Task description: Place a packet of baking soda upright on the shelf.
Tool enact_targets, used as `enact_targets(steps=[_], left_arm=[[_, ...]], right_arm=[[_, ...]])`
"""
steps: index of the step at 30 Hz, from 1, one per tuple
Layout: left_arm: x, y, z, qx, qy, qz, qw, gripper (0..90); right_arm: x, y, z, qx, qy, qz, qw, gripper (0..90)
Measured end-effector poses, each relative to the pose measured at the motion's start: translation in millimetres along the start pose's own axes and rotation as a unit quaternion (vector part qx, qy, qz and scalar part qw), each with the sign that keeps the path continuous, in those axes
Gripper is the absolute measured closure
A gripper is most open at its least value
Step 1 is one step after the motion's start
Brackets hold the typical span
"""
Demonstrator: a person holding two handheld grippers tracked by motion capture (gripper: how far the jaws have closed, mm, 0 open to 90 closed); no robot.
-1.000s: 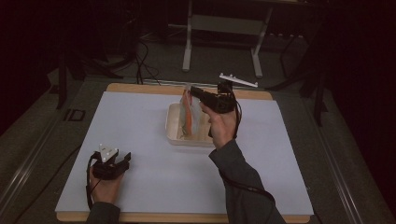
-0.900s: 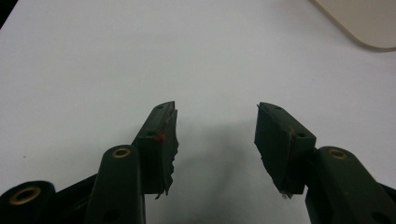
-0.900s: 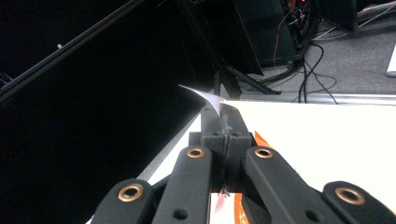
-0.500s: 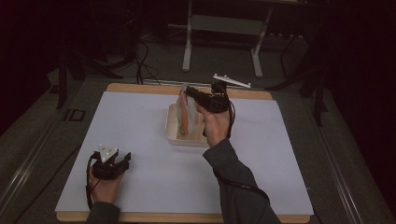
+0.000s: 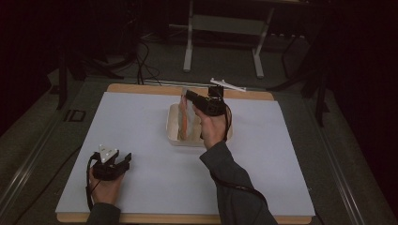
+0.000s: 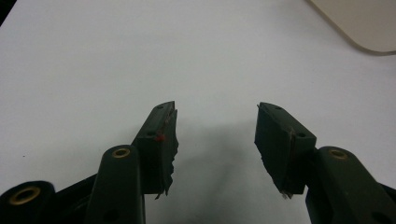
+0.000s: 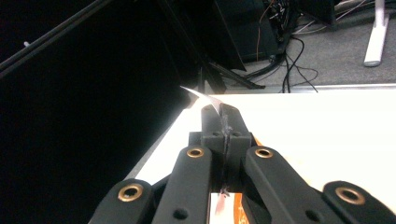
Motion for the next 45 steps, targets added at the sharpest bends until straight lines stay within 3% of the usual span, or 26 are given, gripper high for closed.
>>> enact_targets(steps=[10,16,20,28,45], left_arm=[[0.0,0.0,0.0,-0.002,0.000,-0.001,1.0000,48.1],[0.0,0.0,0.2,-0.002,0.000,-0.001,1.0000,48.1],[0.0,0.0,-0.1,0.000,-0.001,-0.001,1.0000,48.1],[0.1,0.0,0.0,-0.001,0.000,-0.001,1.0000,48.1],[0.1,0.1,-0.3,-0.002,-0.001,-0.001,1.0000,48.0]], right_arm=[[2.9,-0.6,-2.5,0.001,0.025,-0.004,0.9997,89.9],[4.2,1.5,-1.2,-0.018,0.040,-0.010,0.9990,83.9],[5.3,4.1,1.0,-0.035,0.036,0.000,0.9987,80.2],[6.4,6.6,2.0,-0.038,0.032,0.006,0.9987,76.2],[3.4,28.5,5.1,-0.078,0.033,0.045,0.9954,75.0]])
Point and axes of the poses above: each handheld gripper's, and its own axes: x roughly forward along the jaws, y roughly out of its underside, z roughly to its left, the point moved 1 cm from there along x, roughly forward along the jaws, and after that the axes turned 9 degrees about -x, right-handed, at the moved point
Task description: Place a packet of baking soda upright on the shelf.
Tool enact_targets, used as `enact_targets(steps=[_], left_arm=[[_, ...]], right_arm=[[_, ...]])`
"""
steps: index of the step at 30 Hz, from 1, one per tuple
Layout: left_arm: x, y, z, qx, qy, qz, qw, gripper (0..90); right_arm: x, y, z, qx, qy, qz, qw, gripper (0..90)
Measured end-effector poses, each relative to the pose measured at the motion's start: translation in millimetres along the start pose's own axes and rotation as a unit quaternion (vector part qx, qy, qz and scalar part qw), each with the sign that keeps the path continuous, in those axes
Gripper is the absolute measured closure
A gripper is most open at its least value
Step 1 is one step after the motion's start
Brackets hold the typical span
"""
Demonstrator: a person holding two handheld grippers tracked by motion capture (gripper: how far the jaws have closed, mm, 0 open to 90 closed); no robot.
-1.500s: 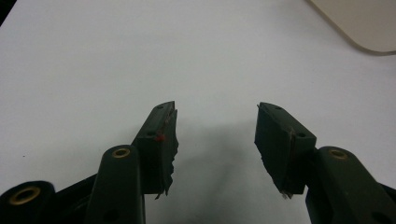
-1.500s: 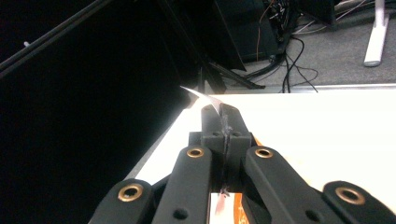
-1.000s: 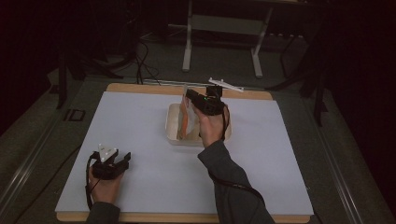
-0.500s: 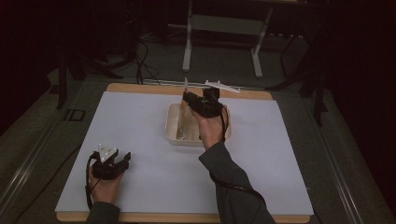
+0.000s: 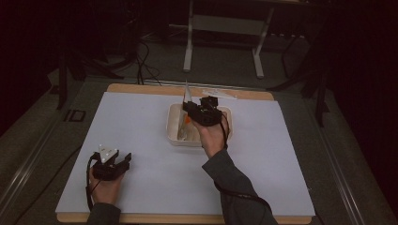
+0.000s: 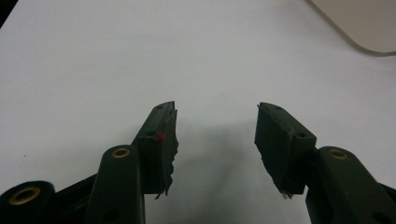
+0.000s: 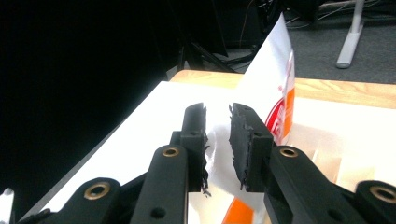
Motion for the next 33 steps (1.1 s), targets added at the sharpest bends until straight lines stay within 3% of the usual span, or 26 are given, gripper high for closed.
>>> enact_targets(steps=[8,19,26,33], left_arm=[[-0.2,0.0,0.1,0.002,-0.001,0.001,1.0000,48.0],[-0.4,0.1,0.2,-0.001,-0.002,-0.003,1.0000,48.0],[-0.8,0.1,0.8,-0.002,-0.001,-0.003,1.0000,48.0],[-0.9,0.1,0.5,-0.001,-0.003,-0.003,1.0000,48.0]], right_arm=[[-7.0,13.9,1.3,-0.005,-0.017,0.024,0.9996,73.9],[-25.6,30.4,5.1,-0.030,-0.034,0.040,0.9982,72.8],[-39.2,43.0,10.2,-0.039,-0.062,0.059,0.9956,71.1],[-51.0,60.3,6.9,-0.051,-0.064,0.076,0.9937,70.3]])
Point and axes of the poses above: each handheld gripper's, and its own axes: x roughly forward along the jaws, y roughly out of its underside, z roughly to its left, the point moved 1 cm from there along x, roughly forward along the jaws, and after that the axes turned 9 degrees about -x, right-handed, at the moved point
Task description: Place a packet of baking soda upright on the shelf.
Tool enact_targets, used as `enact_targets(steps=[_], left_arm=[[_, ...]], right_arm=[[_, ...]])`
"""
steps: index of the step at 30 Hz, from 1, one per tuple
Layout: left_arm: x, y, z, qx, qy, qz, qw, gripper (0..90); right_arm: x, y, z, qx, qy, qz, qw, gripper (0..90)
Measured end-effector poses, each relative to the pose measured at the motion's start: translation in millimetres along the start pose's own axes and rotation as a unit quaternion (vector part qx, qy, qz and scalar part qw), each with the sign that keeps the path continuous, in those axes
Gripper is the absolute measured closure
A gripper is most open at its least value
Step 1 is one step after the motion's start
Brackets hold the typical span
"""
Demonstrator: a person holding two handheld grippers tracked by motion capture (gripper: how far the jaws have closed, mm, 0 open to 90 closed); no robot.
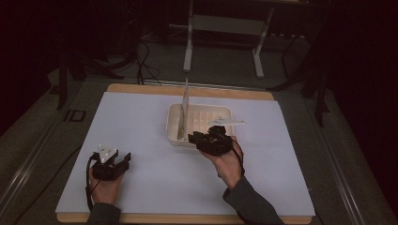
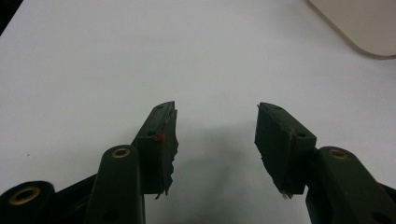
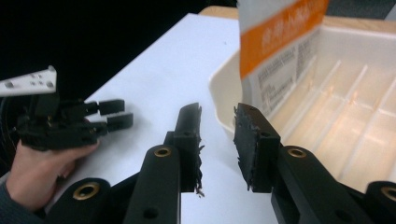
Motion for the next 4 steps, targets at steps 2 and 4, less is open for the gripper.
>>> enact_targets(steps=[2,4], left_arm=[[0.1,0.0,0.1,-0.001,0.000,-0.001,1.0000,47.9],[0.1,0.0,0.0,-0.004,-0.003,-0.002,1.0000,47.0]], right_arm=[[-2.0,6.7,-3.9,0.002,-0.002,0.005,1.0000,68.6],[-4.3,15.6,-10.8,0.009,-0.002,0.011,0.9999,65.4]])
Point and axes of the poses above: each handheld gripper's, and its own axes: x roughly forward along the jaws, y roughly out of its underside, z roughly to its left, the point moved 1 cm from there along x, roughly forward along the jaws, and after that the axes turned 9 degrees about -x, right-handed, at the moved point
